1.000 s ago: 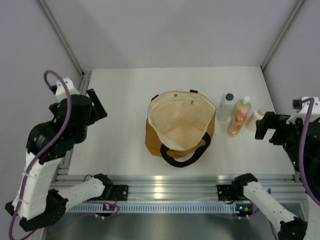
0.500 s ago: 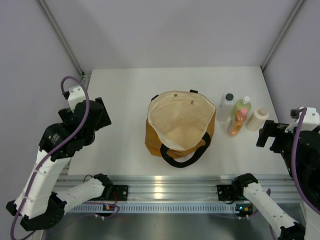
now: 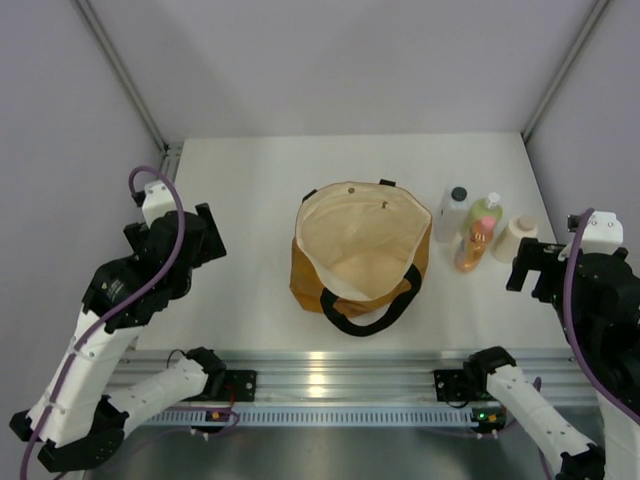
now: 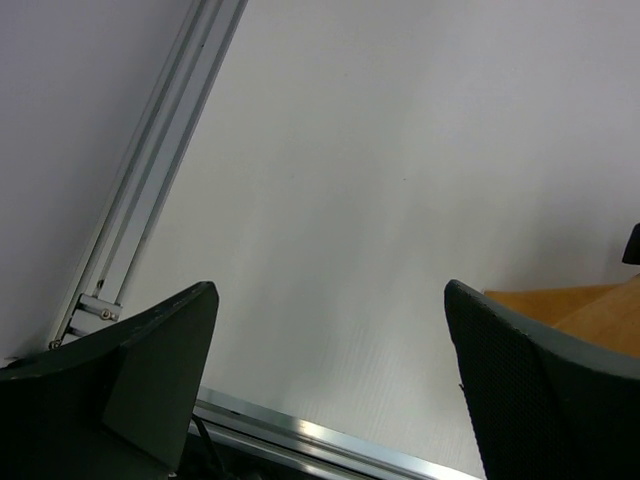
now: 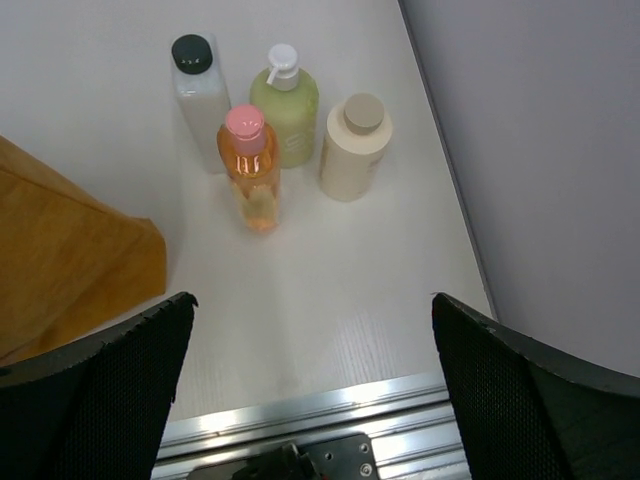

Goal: Take the personal care products out of the canvas bag

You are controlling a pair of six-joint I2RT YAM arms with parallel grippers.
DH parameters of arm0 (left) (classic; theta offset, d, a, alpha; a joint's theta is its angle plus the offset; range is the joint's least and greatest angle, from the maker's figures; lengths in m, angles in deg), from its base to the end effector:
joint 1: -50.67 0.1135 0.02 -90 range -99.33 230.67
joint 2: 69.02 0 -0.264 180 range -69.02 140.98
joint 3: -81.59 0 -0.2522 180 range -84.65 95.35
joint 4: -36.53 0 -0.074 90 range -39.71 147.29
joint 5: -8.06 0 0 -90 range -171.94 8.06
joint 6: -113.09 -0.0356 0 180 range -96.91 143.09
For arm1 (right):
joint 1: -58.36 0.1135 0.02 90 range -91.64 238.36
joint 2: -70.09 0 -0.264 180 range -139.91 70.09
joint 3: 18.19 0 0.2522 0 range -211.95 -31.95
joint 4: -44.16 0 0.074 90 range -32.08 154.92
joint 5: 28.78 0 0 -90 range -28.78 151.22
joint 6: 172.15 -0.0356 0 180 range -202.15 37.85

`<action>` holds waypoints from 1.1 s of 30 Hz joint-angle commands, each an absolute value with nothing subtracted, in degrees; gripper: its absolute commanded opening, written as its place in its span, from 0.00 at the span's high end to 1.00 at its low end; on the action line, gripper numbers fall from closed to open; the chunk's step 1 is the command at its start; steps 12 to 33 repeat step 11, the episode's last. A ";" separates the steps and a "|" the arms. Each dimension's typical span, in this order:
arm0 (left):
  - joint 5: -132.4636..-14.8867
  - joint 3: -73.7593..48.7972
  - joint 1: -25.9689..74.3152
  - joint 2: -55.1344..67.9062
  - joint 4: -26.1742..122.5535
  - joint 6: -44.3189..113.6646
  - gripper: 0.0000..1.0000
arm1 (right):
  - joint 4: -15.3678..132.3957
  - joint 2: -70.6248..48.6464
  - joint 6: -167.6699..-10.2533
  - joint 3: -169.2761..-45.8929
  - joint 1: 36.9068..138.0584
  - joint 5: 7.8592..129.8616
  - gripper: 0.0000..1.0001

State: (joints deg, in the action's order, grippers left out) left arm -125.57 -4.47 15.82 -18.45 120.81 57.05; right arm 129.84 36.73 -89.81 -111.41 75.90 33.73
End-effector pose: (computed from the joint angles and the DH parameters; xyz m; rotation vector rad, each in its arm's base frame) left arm 0.1052 -0.0433 0.4253 -0.3560 2.0370 0.1469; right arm 0.0251 -0.0093 0.4308 0.1301 1.9685 -0.1988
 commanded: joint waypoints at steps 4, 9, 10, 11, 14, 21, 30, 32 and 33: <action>-125.09 -5.28 16.04 -18.40 115.68 54.47 0.01 | 124.63 35.03 -90.32 -111.23 76.72 33.97 0.00; -125.44 -6.34 16.04 -18.22 115.07 54.47 0.01 | 123.84 35.02 -90.50 -110.35 76.64 33.80 0.01; -125.44 -6.51 16.04 -18.39 114.98 54.47 0.01 | 123.84 34.94 -90.41 -110.09 76.64 33.80 0.00; -125.44 -6.86 16.04 -18.40 114.81 54.47 0.01 | 123.58 34.94 -90.58 -109.91 76.64 33.80 0.00; -125.44 -6.86 16.04 -18.40 114.81 54.47 0.01 | 123.58 34.94 -90.58 -109.91 76.64 33.80 0.00; -125.44 -6.86 16.04 -18.40 114.81 54.47 0.01 | 123.58 34.94 -90.58 -109.91 76.64 33.80 0.00; -125.44 -6.86 16.04 -18.40 114.81 54.47 0.01 | 123.58 34.94 -90.58 -109.91 76.64 33.80 0.00; -125.44 -6.86 16.04 -18.40 114.81 54.47 0.01 | 123.58 34.94 -90.58 -109.91 76.64 33.80 0.00; -125.44 -6.86 16.04 -18.40 114.81 54.47 0.01 | 123.58 34.94 -90.58 -109.91 76.64 33.80 0.00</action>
